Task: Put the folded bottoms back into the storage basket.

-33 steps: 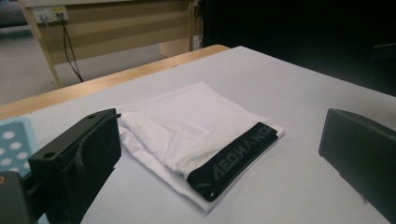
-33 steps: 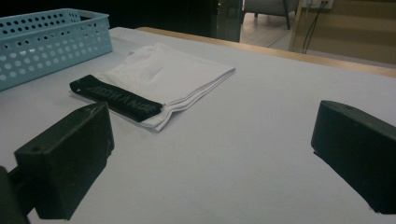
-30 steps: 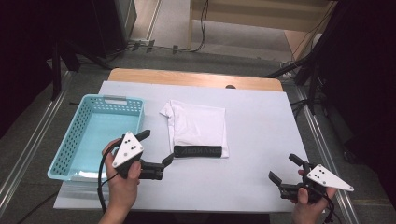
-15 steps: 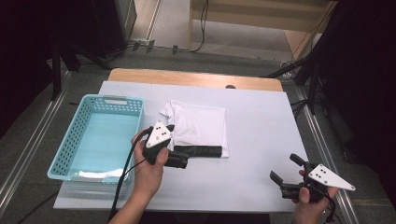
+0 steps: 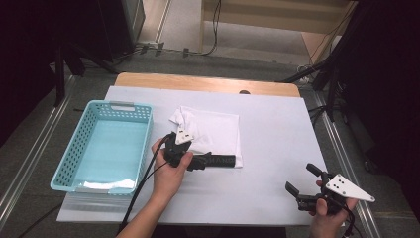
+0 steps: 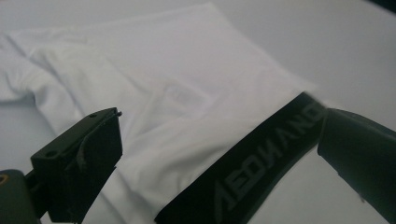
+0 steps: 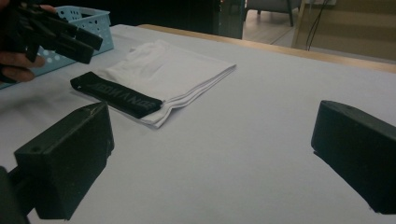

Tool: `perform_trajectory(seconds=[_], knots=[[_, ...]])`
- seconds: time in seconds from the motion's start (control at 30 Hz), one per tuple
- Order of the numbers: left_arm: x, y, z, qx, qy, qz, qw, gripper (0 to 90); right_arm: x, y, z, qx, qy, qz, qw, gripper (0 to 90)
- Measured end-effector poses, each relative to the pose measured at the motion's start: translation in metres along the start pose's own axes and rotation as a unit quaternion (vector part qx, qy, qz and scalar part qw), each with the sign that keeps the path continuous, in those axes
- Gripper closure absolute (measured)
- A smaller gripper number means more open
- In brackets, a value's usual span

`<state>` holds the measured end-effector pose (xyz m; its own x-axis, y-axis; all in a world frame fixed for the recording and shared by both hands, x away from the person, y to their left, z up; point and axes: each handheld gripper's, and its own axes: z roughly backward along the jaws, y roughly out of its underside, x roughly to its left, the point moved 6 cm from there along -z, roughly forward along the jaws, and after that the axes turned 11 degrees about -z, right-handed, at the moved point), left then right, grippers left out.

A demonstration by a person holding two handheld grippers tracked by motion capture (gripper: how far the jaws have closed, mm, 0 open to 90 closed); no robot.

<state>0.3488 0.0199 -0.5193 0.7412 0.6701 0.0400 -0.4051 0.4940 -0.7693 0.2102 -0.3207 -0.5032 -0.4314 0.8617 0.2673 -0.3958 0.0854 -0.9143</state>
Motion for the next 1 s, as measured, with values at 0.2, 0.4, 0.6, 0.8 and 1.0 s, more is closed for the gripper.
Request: perform_trajectory(seconds=[0.2,0.4,0.6,0.8,1.0], knots=[[0.005,0.014,-0.007,0.026,-0.017,0.003,0.9995,6.1,-0.001,0.003,-0.003,0.01,0.0,0.001,0.9999,0.0],[0.012,0.025,-0.007,0.046,-0.034,0.02,0.9981,12.9,-0.004,0.006,-0.007,0.022,-0.004,0.0,0.9997,0.0],[0.015,0.034,-0.007,0.057,-0.032,0.03,0.9974,15.7,-0.004,0.011,-0.012,0.04,-0.008,-0.001,0.9992,0.0],[0.015,0.037,-0.007,0.067,-0.043,0.034,0.9962,16.9,-0.005,0.012,-0.014,0.044,-0.007,-0.003,0.999,0.0],[0.013,0.037,-0.008,0.075,-0.051,0.029,0.9954,16.9,-0.005,0.014,-0.016,0.05,-0.011,-0.008,0.9986,0.0]])
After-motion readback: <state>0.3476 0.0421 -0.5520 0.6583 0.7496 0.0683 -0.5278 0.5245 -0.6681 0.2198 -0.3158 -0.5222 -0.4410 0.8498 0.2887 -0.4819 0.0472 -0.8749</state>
